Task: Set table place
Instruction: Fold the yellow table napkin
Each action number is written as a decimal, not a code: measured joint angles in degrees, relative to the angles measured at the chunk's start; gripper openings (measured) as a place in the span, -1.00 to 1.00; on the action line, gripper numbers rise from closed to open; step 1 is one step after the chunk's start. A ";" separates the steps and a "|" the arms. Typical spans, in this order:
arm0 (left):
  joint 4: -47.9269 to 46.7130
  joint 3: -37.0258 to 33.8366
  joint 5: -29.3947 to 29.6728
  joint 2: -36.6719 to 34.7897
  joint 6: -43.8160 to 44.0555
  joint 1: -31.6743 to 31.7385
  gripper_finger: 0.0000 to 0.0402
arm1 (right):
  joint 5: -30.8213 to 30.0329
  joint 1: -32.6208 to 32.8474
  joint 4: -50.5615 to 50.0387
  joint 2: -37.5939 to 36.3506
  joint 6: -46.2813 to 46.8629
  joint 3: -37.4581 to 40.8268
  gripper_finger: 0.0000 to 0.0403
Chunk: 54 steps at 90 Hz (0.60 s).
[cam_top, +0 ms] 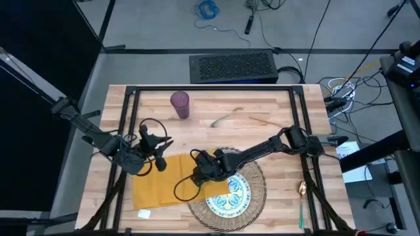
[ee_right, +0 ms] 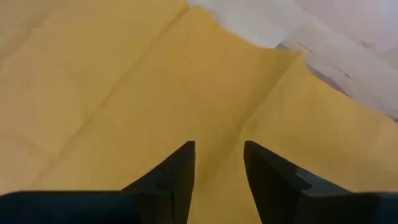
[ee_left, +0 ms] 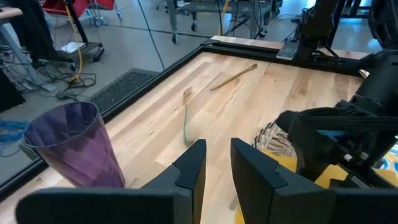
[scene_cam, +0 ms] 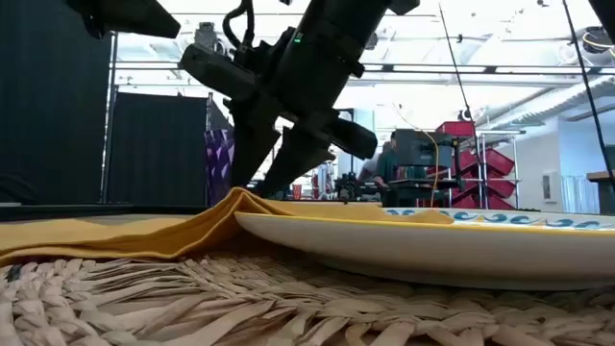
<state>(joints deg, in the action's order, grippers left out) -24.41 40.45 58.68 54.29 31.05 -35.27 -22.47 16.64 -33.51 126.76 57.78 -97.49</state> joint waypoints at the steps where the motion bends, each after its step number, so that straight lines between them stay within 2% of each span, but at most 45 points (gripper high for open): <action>1: 0.02 0.00 -0.03 0.01 0.00 0.00 -0.70 | -0.16 0.06 -0.05 -0.01 0.11 0.00 -0.39; 16: 0.05 0.00 -0.18 0.00 0.00 0.00 -0.70 | -0.53 0.92 -2.45 -0.02 2.05 0.02 -0.39; 54: 1.56 0.00 -1.05 0.02 -0.39 0.00 -0.70 | 0.07 2.59 1.35 2.30 3.91 0.04 -0.39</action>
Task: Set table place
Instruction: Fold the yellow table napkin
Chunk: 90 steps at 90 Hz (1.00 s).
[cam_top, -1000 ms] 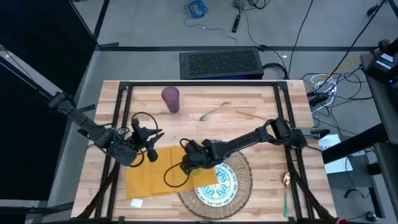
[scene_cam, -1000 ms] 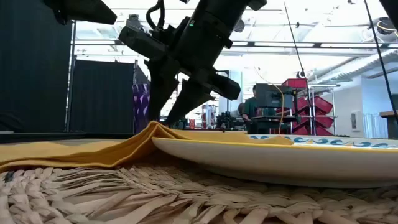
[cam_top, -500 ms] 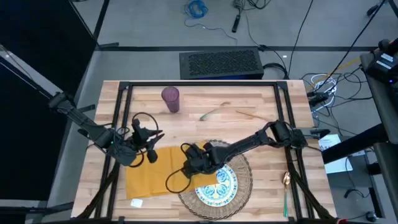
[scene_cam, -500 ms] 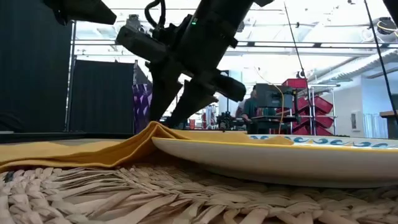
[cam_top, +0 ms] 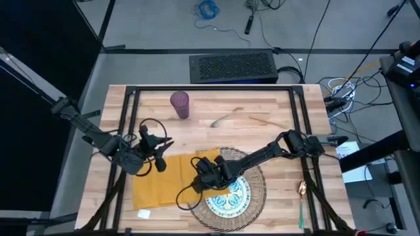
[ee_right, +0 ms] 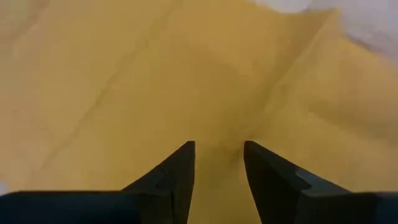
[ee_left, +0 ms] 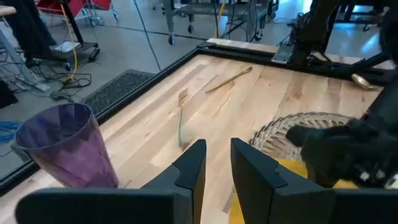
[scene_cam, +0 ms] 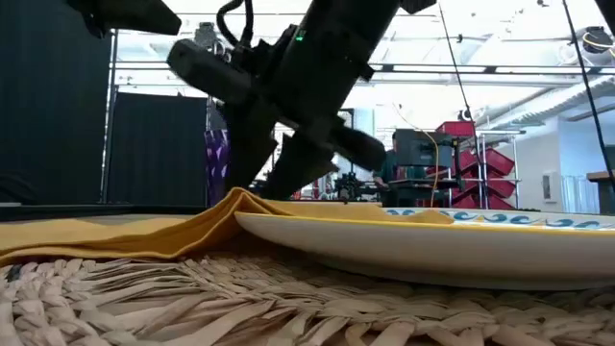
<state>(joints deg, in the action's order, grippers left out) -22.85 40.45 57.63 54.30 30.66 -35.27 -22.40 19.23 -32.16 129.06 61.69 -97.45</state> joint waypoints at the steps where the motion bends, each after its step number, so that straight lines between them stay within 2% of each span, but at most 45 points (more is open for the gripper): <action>1: 0.02 0.00 -0.09 -0.01 0.00 0.00 -0.70 | -0.01 0.03 0.03 0.07 0.08 0.00 -0.39; 22: 0.00 0.00 -0.40 0.00 -0.14 0.00 -0.70 | -0.21 0.02 -0.23 0.28 0.09 0.00 -0.46; 50: 0.15 0.00 -0.39 0.00 -1.12 0.00 -0.70 | 0.22 0.02 -0.51 0.26 -1.98 0.00 -0.97; 68: 2.94 0.00 -0.31 -0.02 -3.51 0.00 -0.70 | 0.01 0.02 -0.80 0.26 -3.30 -0.63 -1.00; 90: 4.50 0.40 -0.20 0.00 -5.63 0.00 -0.70 | -1.39 -0.13 -0.23 0.21 -8.83 -6.95 -1.00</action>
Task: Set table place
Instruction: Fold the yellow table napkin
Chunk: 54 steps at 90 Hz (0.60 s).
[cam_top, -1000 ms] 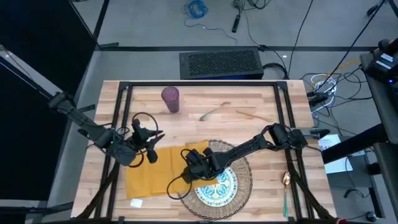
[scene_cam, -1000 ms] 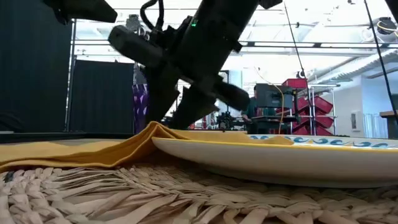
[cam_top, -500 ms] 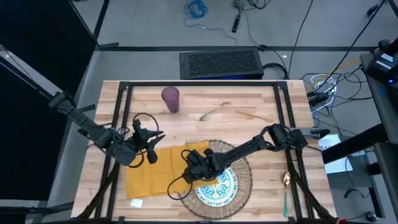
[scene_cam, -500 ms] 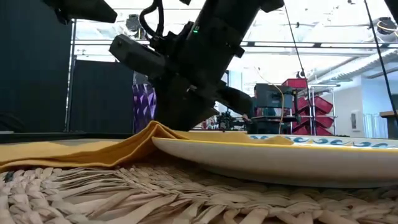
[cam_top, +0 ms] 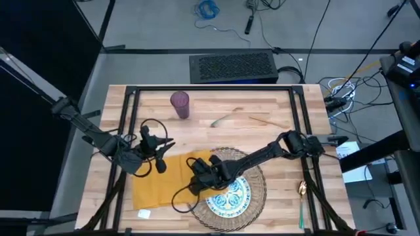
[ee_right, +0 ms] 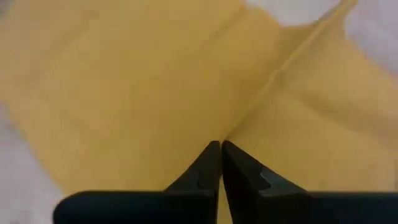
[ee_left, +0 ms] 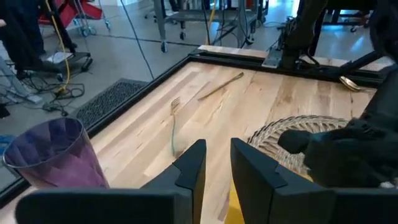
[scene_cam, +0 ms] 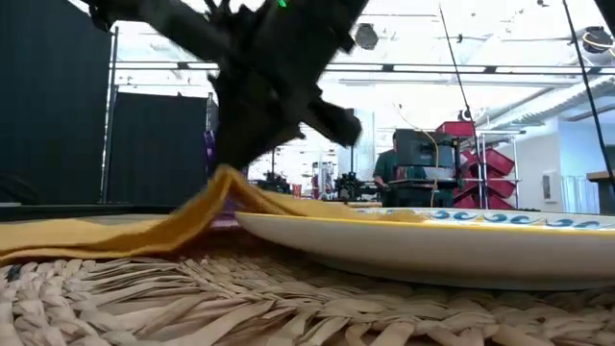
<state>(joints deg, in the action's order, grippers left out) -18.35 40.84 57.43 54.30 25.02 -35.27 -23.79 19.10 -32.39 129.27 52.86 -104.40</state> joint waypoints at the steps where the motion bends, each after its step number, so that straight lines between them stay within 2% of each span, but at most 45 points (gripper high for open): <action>1: 0.01 0.10 0.00 0.00 -0.01 0.00 -0.70 | -0.08 -0.02 0.08 0.00 -0.22 -0.27 -1.00; 54: -0.20 2.68 1.66 -1.23 -1.97 -2.80 -0.70 | 2.39 -2.34 14.31 0.74 -6.60 -1.29 -1.00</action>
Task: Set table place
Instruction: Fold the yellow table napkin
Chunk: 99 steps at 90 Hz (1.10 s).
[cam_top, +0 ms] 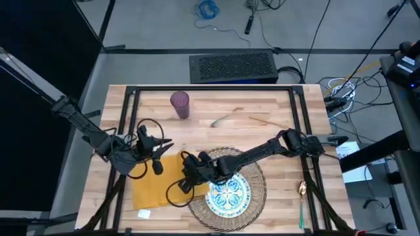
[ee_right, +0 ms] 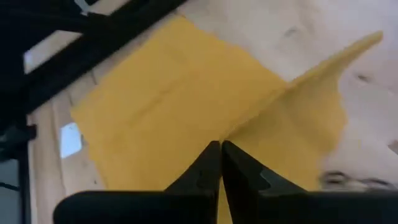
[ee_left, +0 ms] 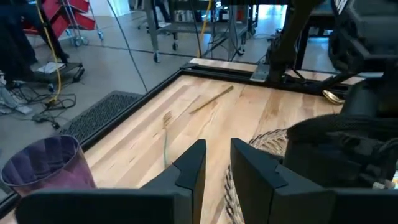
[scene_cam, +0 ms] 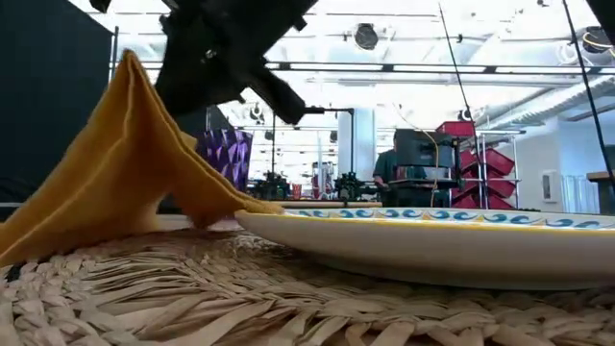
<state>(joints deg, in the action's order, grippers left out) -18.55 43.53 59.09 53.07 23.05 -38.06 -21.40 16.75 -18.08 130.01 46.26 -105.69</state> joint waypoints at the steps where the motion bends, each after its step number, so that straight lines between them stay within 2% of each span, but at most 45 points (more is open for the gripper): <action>1: -0.03 0.00 -0.01 -0.10 0.00 0.00 -0.70 | 0.25 -0.09 0.25 0.17 -0.03 0.00 -1.00; 22: -0.35 0.07 0.76 -0.93 0.07 -1.12 -0.70 | 3.67 -1.23 6.98 4.03 -1.10 0.09 -1.00; 36: -0.69 0.07 1.55 -1.17 0.07 -1.46 -0.70 | 5.80 -1.81 7.78 6.18 -2.77 -3.58 -1.00; 51: -1.70 0.09 1.57 -1.25 0.17 -1.46 -0.70 | 12.88 -2.26 9.02 8.88 -7.44 -9.00 -0.96; 62: -1.55 0.09 1.57 -1.26 0.18 -1.46 -0.70 | 14.22 -2.53 9.20 8.85 -8.09 -10.07 -0.78; 81: -1.55 0.09 1.57 -1.26 0.20 -1.46 -0.70 | 16.97 -2.93 8.17 8.92 -7.58 -9.96 -0.35; 92: -1.57 0.09 1.53 -1.26 0.29 -1.46 -0.70 | 17.08 -3.31 5.18 7.99 -9.24 -9.90 -0.14; 99: -1.63 0.09 1.47 -1.26 0.50 -1.68 -0.70 | 16.83 -3.94 -0.30 5.51 -10.42 -9.91 -0.07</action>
<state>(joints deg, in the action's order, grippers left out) -20.18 43.62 60.55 51.81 23.55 -39.74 -4.57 12.81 -18.38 135.52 35.84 -115.60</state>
